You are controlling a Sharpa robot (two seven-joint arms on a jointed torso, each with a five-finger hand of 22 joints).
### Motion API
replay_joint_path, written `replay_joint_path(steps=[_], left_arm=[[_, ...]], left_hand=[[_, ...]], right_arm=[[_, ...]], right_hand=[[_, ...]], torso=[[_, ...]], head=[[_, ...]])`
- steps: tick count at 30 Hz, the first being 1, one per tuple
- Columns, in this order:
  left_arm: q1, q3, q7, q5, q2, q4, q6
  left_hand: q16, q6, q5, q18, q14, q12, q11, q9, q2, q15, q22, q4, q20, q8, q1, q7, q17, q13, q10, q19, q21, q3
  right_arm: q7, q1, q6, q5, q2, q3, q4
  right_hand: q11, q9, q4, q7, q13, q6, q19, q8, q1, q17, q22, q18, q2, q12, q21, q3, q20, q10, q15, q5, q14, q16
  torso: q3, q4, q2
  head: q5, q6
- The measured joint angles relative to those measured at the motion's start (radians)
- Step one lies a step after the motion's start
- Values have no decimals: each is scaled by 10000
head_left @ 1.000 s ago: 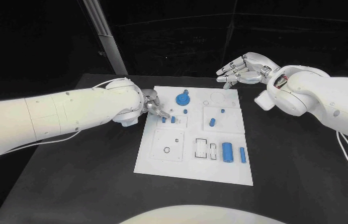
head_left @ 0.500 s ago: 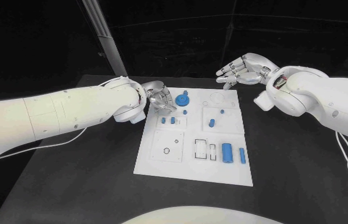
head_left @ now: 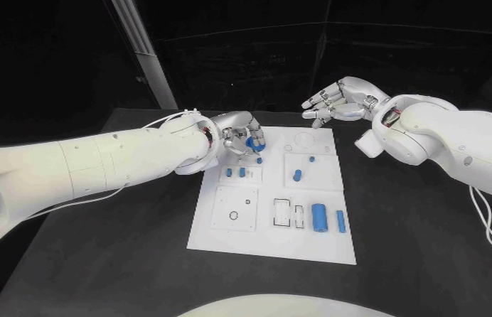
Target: Assemble the parts on the task board
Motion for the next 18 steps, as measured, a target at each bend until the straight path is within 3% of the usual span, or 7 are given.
replay_joint_path(steps=[6,12,15,18], left_arm=[[-79,-12,160,-1070,275,-323,-1],[-122,-12,164,-1742,486,-580,137],[-147,-12,151,-1995,590,-694,242],[-175,-12,137,-2153,684,-792,339]], left_hand=[[1689,363,0,-1,994,-145,-18,-238,-66,-42,267,-96,-39,-261,-67,-120,1497,-425,91,554,441,-96],[2887,654,1,0,1681,-310,-53,-410,-66,-99,1898,-124,-91,-492,-67,-160,2676,-800,233,1360,2148,-124],[3287,795,2,-175,1907,-351,-68,-481,-66,-128,2597,-152,-126,-588,-67,-159,3104,-953,352,1658,2865,-152],[3498,903,3,-172,1997,-416,-107,-529,-21,-146,3054,-196,-159,-659,-112,-160,3314,-1084,502,1814,3327,-107]], right_arm=[[4,0,0,0,17,0,-5],[6,-1,1,0,33,0,-8],[6,-1,2,0,42,0,-11],[7,-1,2,0,50,0,-11]], right_hand=[[0,0,0,0,0,0,0,0,0,1,1,0,0,0,0,0,0,0,0,0,0,0],[0,0,0,0,1,0,0,0,0,1,1,0,0,0,0,0,0,0,0,0,0,0],[0,0,0,0,1,0,0,0,0,2,1,0,0,0,0,0,0,0,0,0,0,0],[0,0,0,0,1,0,0,0,0,2,2,0,0,0,0,0,-1,0,0,0,0,0]], torso=[[3,0,1],[4,-1,1],[5,-4,3],[5,-4,3]], head=[[-2,1],[-2,-11],[-9,-12],[-22,-12]])
